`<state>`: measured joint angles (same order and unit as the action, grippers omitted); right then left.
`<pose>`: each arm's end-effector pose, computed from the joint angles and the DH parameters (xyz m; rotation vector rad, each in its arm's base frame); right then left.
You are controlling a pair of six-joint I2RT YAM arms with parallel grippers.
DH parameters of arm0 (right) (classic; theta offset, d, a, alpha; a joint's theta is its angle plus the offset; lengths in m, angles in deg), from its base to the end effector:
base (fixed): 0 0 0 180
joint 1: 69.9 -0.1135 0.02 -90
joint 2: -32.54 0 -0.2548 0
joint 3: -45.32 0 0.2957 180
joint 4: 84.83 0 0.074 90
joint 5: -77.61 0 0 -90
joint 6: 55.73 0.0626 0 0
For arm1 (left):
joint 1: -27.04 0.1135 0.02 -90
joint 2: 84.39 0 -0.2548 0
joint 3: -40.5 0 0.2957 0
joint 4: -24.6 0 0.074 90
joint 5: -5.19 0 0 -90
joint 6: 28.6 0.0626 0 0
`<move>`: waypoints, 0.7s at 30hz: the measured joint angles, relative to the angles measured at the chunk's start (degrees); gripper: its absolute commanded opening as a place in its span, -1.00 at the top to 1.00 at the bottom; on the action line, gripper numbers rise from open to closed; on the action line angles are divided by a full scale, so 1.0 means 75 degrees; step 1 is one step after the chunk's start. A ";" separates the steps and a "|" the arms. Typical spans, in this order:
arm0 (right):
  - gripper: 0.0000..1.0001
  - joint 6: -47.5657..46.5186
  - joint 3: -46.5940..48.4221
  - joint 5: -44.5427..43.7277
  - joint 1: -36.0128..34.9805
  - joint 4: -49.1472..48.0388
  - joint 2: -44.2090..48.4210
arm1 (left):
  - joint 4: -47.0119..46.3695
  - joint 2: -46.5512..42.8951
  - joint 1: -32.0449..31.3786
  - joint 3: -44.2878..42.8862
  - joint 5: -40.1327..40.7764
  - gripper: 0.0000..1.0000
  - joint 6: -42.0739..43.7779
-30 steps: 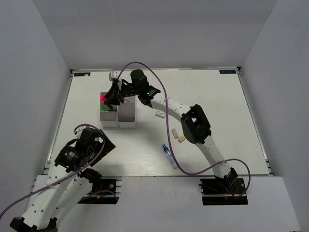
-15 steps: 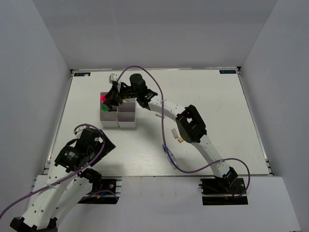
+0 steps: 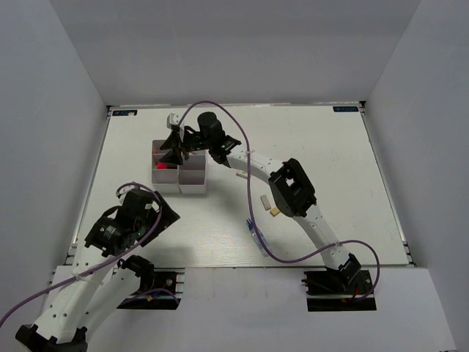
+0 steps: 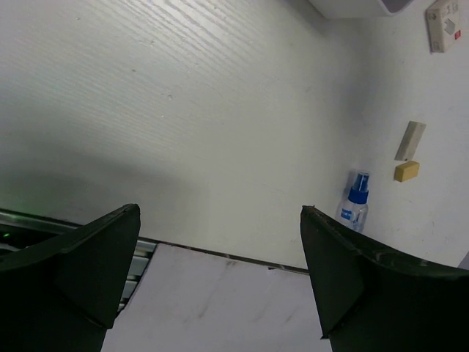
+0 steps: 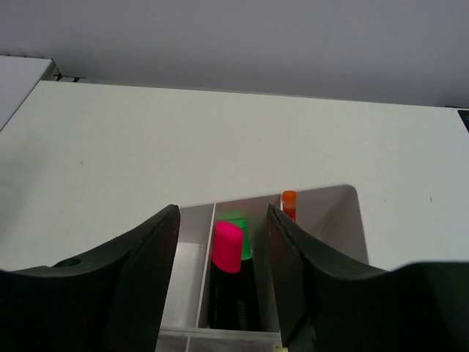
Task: Sort the stationery into containers
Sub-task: Place the pen in the storage box, then pick up the stationery from the center of the board.
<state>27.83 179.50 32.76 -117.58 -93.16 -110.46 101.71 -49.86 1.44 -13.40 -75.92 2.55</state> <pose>0.3939 0.4985 0.2205 -1.2965 1.1088 1.1644 0.1499 -0.0611 0.2411 -0.8001 2.4753 -0.3558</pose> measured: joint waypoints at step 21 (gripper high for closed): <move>-0.19 -0.0516 -0.4068 -0.3468 0.3340 0.4774 0.6333 | -0.3637 0.4823 -0.1282 -0.1137 -0.1903 -0.45 0.0612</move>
<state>23.97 148.99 6.75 -92.53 -57.35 -62.96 74.44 -13.69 -8.18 -21.92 -90.20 7.14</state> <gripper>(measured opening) 0.537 0.598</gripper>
